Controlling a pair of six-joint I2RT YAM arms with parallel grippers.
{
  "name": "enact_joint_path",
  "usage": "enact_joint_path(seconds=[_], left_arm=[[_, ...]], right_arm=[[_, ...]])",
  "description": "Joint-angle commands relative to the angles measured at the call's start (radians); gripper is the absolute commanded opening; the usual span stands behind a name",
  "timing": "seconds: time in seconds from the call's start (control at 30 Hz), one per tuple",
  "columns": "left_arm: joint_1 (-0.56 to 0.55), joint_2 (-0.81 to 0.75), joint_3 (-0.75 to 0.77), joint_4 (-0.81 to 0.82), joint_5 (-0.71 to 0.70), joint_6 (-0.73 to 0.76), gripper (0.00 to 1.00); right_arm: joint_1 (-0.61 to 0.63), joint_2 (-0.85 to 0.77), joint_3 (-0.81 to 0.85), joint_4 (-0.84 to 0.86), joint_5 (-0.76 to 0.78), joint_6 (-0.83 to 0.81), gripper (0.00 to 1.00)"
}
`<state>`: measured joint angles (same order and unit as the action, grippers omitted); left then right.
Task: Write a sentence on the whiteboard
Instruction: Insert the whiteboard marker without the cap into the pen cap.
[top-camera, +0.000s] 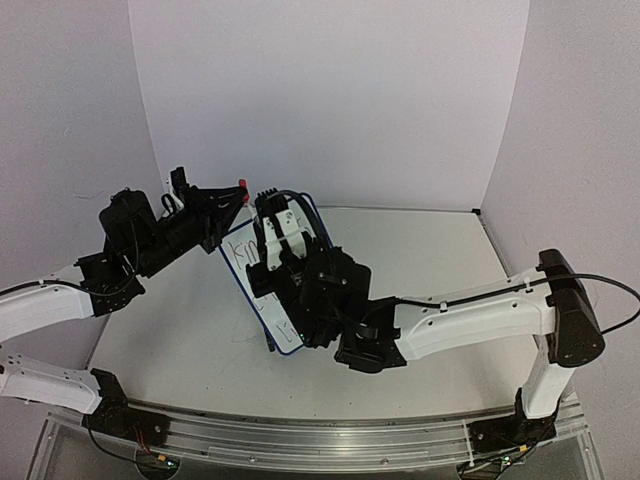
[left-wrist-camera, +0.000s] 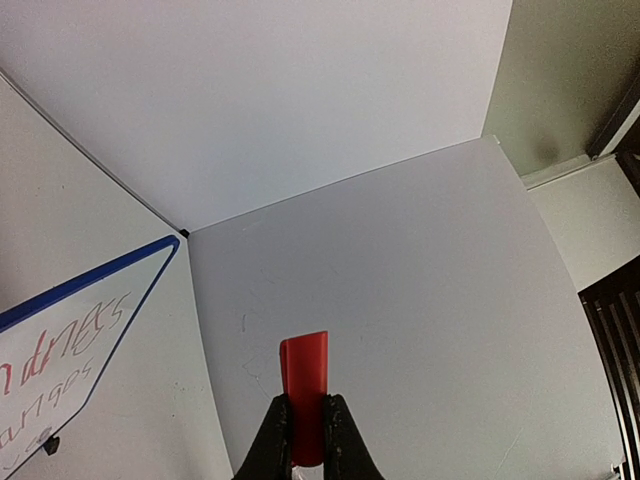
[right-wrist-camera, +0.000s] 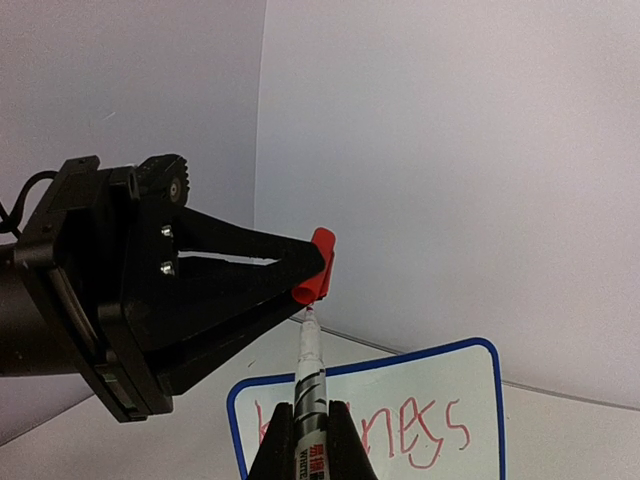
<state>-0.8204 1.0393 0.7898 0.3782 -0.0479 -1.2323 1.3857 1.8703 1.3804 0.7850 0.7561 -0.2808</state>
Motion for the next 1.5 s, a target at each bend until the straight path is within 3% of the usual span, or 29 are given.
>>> enact_joint_path(seconds=[0.0, 1.47], left_arm=[[-0.005, -0.013, 0.009, 0.034, 0.005, -0.006, 0.0], [-0.005, -0.03, -0.011, -0.021, -0.024, 0.023, 0.0]], right_arm=[[-0.001, 0.016, 0.045, 0.014, 0.014, -0.008, 0.0], [0.0, 0.012, 0.047, 0.025, -0.001, -0.006, 0.0]])
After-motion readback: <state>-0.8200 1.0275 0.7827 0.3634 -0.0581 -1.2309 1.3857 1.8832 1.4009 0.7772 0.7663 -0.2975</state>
